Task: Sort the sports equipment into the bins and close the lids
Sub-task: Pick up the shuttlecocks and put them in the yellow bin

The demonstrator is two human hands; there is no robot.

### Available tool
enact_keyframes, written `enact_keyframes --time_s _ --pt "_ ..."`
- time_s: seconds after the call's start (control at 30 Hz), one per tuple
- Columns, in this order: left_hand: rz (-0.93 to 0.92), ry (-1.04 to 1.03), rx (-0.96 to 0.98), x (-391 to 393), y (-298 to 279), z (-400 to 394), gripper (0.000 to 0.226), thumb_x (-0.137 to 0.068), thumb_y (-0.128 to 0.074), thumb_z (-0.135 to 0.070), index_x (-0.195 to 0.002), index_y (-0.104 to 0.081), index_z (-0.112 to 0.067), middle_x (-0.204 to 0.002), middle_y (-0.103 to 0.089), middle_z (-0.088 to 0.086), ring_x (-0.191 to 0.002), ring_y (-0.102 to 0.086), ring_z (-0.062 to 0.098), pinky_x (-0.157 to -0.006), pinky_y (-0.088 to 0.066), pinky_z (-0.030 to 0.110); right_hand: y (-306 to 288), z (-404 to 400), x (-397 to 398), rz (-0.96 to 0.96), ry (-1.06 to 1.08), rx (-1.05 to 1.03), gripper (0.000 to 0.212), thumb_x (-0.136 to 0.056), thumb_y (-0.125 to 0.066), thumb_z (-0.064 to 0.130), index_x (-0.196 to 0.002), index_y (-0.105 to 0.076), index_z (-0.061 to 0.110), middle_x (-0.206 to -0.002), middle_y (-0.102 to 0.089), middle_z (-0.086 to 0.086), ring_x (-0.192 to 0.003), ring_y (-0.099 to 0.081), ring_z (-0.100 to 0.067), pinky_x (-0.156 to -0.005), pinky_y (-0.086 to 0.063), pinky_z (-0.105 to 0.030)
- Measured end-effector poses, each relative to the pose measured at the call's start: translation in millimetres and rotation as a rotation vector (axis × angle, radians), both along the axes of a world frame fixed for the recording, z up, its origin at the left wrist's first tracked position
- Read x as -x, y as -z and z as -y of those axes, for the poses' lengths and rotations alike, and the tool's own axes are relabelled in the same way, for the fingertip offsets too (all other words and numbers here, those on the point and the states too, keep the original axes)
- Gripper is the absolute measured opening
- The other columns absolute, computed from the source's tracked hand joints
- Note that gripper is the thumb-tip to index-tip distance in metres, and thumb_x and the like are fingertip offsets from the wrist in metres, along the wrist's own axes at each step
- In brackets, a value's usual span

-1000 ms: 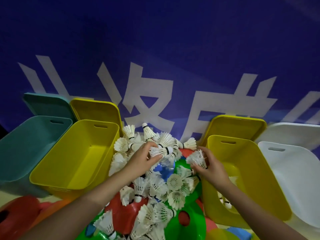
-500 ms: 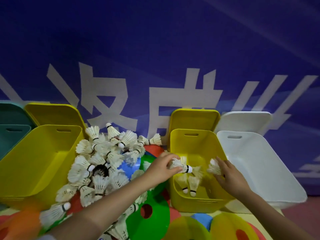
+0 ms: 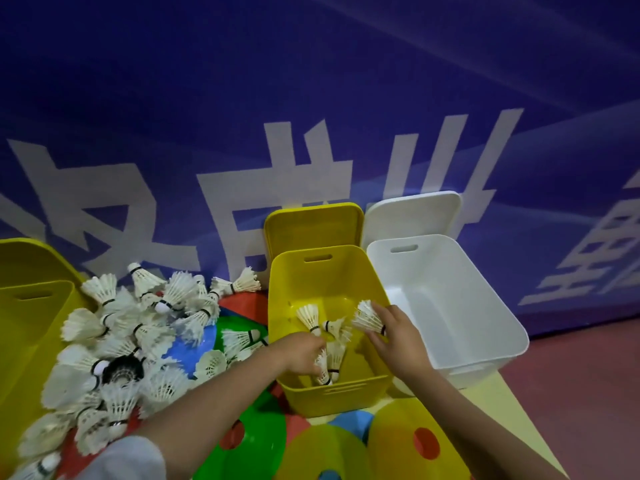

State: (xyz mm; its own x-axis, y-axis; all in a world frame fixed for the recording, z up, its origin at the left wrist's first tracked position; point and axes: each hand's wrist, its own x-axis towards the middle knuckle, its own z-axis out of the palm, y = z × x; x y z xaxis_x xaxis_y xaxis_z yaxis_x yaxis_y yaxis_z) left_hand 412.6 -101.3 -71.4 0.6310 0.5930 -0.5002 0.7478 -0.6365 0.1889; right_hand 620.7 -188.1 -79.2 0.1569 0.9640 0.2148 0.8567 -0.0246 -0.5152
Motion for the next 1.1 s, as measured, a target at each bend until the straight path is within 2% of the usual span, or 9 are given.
enact_keyframes --time_s 0.23,0.37,0.47,0.57,0.73,0.8,0.9,1.0,1.1 --pt "-0.173 -0.033 0.063 -11.8 22.3 -3.5 0.061 -0.088 -0.061 -0.044 -0.135 -0.046 -0.009 -0.133 -0.052 0.013 -0.12 -0.049 0.03 -0.094 -0.042 0.037 1.5 0.1 -1.3 -0.006 0.008 -0.007 0.055 -0.09 -0.06 0.034 -0.141 -0.044 0.019 -0.115 -0.053 -0.002 -0.102 -0.053 -0.019 -0.081 -0.043 -0.027" --pt "-0.274 -0.026 0.086 -8.4 35.3 2.2 0.059 -0.096 -0.034 -0.056 -0.116 -0.061 -0.007 -0.119 -0.059 0.018 -0.11 -0.054 0.035 -0.085 -0.042 0.038 -1.5 -0.1 0.6 0.02 0.003 0.006 0.056 -0.09 -0.058 0.034 -0.142 -0.042 0.019 -0.116 -0.052 -0.002 -0.103 -0.052 -0.019 -0.081 -0.043 -0.027" --pt "-0.051 -0.086 0.033 -11.0 27.6 -3.0 0.049 -0.096 -0.035 -0.049 -0.111 -0.062 -0.011 -0.114 -0.057 0.014 -0.11 -0.052 0.033 -0.088 -0.044 0.039 -1.4 0.2 0.7 0.08 -0.031 0.03 0.055 -0.09 -0.057 0.034 -0.141 -0.043 0.017 -0.116 -0.053 -0.005 -0.103 -0.053 -0.023 -0.08 -0.045 -0.031" --pt "0.266 -0.108 -0.138 -8.9 5.0 -9.7 0.036 -0.098 -0.042 -0.038 -0.124 -0.058 -0.019 -0.127 -0.051 0.005 -0.12 -0.045 0.025 -0.098 -0.038 0.037 -1.2 -1.0 0.6 0.208 -0.094 0.087 0.057 -0.09 -0.055 0.036 -0.142 -0.041 0.015 -0.119 -0.051 -0.006 -0.108 -0.053 -0.027 -0.082 -0.046 -0.036" --pt "0.454 -0.225 -0.493 20.4 -10.5 -16.0 0.043 -0.096 -0.046 -0.033 -0.138 -0.045 -0.024 -0.148 -0.034 0.005 -0.14 -0.024 0.025 -0.114 -0.02 0.041 -17.8 -17.6 12.4 0.586 -0.204 0.489 0.059 -0.093 -0.047 0.041 -0.144 -0.031 0.014 -0.129 -0.049 -0.009 -0.115 -0.051 -0.028 -0.089 -0.045 -0.038" --pt "0.474 -0.377 -0.494 34.0 -4.7 -17.7 0.053 -0.097 -0.045 -0.033 -0.147 -0.031 -0.022 -0.154 -0.023 0.009 -0.143 -0.016 0.029 -0.116 -0.019 0.043 -16.7 -28.6 18.4 0.621 -0.174 0.598 0.051 -0.092 -0.051 0.04 -0.133 -0.043 0.012 -0.124 -0.056 -0.008 -0.112 -0.056 -0.028 -0.087 -0.048 -0.037" --pt "0.676 -0.589 -0.31 43.3 2.4 -16.1 0.057 -0.1 -0.04 -0.028 -0.151 -0.017 -0.018 -0.154 -0.022 0.01 -0.139 -0.028 0.026 -0.108 -0.03 0.032 -5.4 -44.8 25.6 0.557 -0.11 0.683 0.042 -0.085 -0.062 0.033 -0.122 -0.05 0.015 -0.116 -0.061 -0.004 -0.106 -0.061 -0.025 -0.081 -0.051 -0.034" --pt "0.861 -0.749 -0.142 48.7 7.0 -12.3 0.053 -0.102 -0.035 -0.024 -0.152 -0.016 -0.02 -0.151 -0.03 0.005 -0.132 -0.04 0.02 -0.097 -0.036 0.023 9.9 -56.9 34.9 0.429 -0.088 0.743 0.035 -0.087 -0.061 0.027 -0.119 -0.051 0.017 -0.119 -0.061 -0.005 -0.106 -0.061 -0.024 -0.083 -0.051 -0.033" --pt "0.937 -0.803 -0.129 52.7 11.9 -11.4 0.048 -0.103 -0.033 -0.021 -0.15 -0.023 -0.024 -0.149 -0.035 0.0 -0.132 -0.041 0.016 -0.098 -0.037 0.022 25.9 -64.7 42.5 0.26 -0.02 0.728 0.035 -0.091 -0.053 0.027 -0.123 -0.052 0.014 -0.122 -0.06 -0.009 -0.11 -0.058 -0.027 -0.091 -0.049 -0.034"
